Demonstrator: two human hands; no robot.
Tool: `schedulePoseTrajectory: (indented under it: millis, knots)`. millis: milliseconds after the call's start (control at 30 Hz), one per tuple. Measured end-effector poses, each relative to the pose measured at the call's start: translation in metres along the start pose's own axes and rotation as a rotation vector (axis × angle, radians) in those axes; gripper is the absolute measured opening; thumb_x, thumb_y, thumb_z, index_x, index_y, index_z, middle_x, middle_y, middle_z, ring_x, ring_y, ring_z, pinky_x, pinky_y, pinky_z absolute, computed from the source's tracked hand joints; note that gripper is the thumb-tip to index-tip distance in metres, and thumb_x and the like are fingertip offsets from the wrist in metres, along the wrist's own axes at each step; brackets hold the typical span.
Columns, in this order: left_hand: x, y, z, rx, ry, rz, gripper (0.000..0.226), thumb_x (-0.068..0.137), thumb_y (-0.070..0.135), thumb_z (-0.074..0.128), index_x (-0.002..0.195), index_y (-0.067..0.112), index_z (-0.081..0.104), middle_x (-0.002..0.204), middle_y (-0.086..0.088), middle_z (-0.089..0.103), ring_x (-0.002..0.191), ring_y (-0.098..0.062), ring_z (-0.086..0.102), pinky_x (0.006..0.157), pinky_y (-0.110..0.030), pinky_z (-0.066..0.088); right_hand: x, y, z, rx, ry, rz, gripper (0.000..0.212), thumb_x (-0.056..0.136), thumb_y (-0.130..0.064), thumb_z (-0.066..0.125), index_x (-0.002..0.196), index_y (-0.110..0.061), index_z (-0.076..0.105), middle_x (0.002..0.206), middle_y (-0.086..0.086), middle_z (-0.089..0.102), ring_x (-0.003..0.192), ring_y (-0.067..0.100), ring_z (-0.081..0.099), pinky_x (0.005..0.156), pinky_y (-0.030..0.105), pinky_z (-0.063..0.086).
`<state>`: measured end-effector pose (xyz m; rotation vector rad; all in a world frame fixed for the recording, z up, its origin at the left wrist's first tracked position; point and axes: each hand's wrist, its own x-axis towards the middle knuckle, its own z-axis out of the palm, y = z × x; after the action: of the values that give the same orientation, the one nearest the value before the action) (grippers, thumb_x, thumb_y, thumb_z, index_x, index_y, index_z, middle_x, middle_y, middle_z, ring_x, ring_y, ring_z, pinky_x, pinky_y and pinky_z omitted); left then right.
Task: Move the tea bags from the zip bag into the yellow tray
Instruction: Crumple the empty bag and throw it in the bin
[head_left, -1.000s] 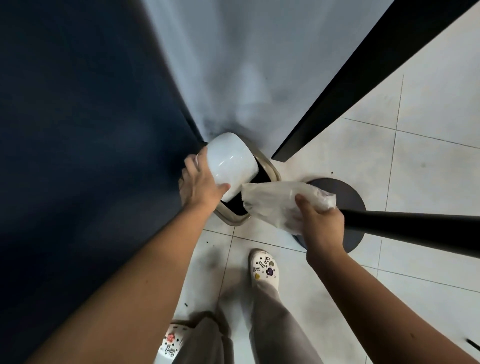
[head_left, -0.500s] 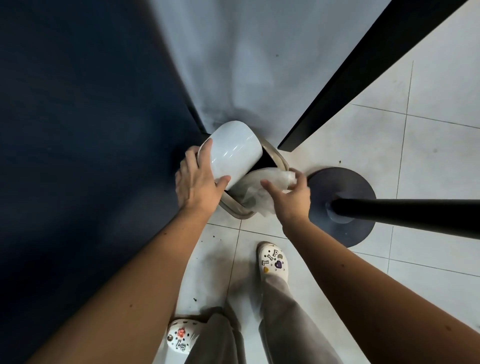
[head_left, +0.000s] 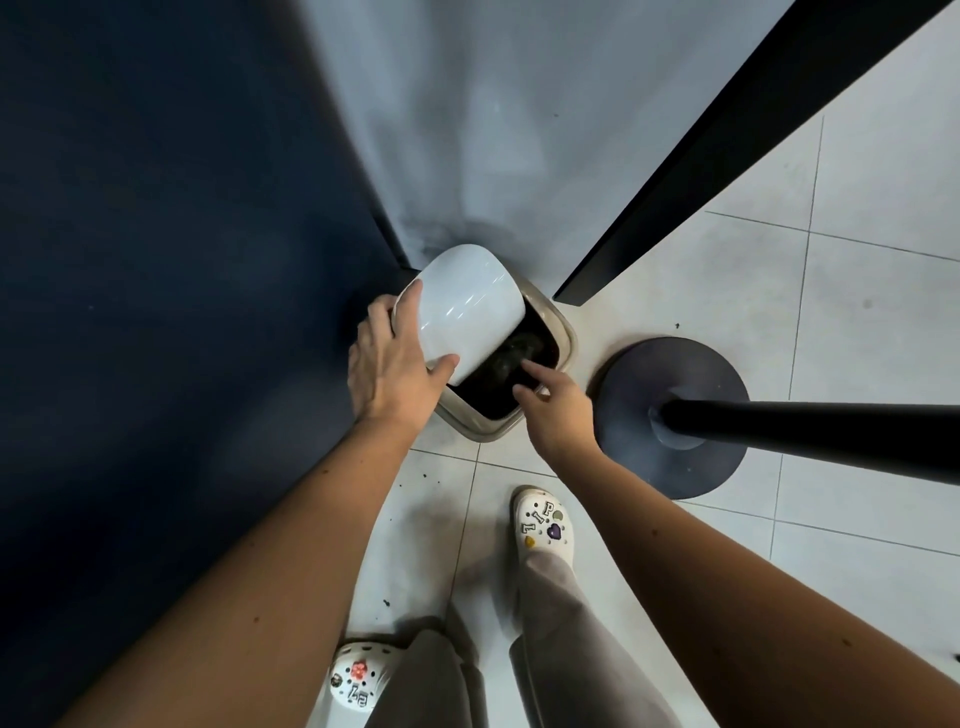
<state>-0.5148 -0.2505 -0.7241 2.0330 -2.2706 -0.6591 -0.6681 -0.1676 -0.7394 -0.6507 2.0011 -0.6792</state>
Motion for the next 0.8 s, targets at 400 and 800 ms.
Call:
schedulePoseTrajectory:
  millis: [400,800]
  knots:
    - [0.003,-0.008,0.001,-0.278,-0.248,-0.130,0.081,0.095,0.034,0.063,0.157,0.038,0.011,0.166,-0.003,0.013,0.144,-0.029,0.035,0.106,-0.044,0.040,0.027,-0.023,-0.020,-0.223,0.019,-0.362,0.063,0.088,-0.029,0.068,0.143,-0.039,0.039,0.153,-0.005,0.035,0.139,0.016,0.032,0.110,0.030,0.030]
    - [0.004,-0.015,0.009,-0.227,-0.267,-0.068,0.076,0.094,0.030,0.065,0.156,0.034,0.022,0.165,0.004,0.019,0.146,-0.024,0.031,0.112,-0.040,0.035,0.058,-0.024,-0.018,-0.627,-0.150,-0.445,0.081,0.087,-0.023,0.069,0.151,-0.042,0.023,0.161,-0.009,0.017,0.145,0.018,0.026,0.111,0.039,0.032]
